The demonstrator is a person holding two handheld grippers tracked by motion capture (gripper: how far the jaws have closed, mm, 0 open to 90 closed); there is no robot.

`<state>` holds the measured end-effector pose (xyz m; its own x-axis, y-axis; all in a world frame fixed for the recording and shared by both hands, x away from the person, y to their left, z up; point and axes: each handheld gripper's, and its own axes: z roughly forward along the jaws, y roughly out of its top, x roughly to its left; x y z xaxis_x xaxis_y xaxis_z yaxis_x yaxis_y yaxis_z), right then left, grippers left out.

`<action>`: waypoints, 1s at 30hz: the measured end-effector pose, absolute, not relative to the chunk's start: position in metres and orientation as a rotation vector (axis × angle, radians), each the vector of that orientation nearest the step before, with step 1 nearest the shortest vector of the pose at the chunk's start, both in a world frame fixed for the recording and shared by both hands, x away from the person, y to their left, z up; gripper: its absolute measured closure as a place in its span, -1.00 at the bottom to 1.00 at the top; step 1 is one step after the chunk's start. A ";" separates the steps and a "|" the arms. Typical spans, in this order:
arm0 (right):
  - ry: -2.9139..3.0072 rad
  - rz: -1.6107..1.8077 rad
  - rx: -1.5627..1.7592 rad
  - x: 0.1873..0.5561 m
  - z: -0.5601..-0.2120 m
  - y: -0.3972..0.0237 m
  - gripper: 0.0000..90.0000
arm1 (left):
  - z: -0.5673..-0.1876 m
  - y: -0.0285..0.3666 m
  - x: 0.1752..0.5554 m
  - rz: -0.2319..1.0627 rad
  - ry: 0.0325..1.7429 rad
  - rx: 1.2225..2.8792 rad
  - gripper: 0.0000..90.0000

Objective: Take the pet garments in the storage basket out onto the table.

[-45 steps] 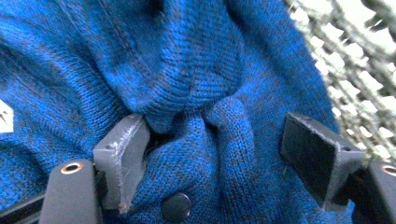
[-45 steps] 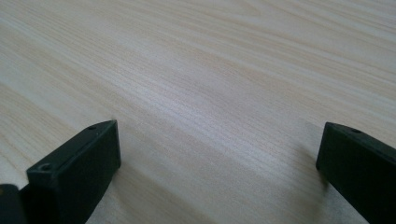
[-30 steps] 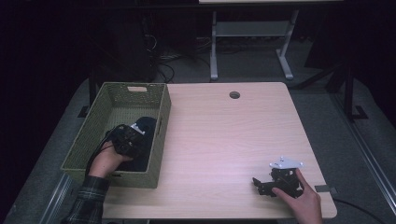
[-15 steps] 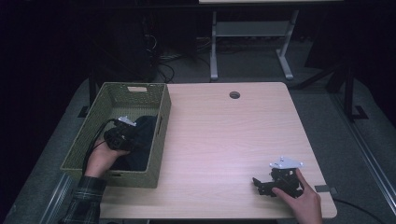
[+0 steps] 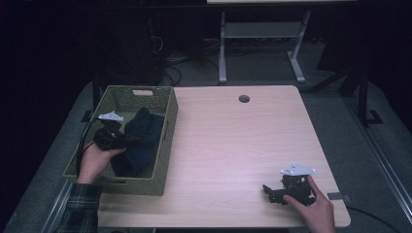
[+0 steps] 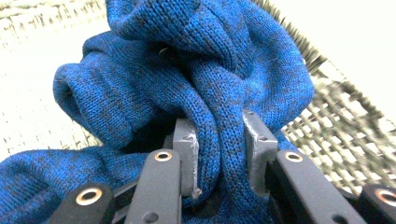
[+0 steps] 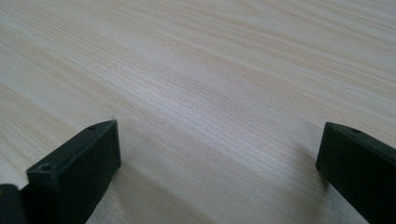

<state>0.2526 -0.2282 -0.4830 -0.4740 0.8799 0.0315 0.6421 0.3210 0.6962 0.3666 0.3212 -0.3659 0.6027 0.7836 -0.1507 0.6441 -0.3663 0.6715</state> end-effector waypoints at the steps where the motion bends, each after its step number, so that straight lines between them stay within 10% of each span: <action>1: 2.239 0.933 1.357 0.253 -0.483 -0.228 -1.00 | -0.366 0.321 0.367 0.252 1.122 2.118 0.58; 30: 2.239 0.933 1.356 0.253 -0.483 -0.228 -1.00 | -0.309 0.327 0.351 0.286 0.954 1.808 0.58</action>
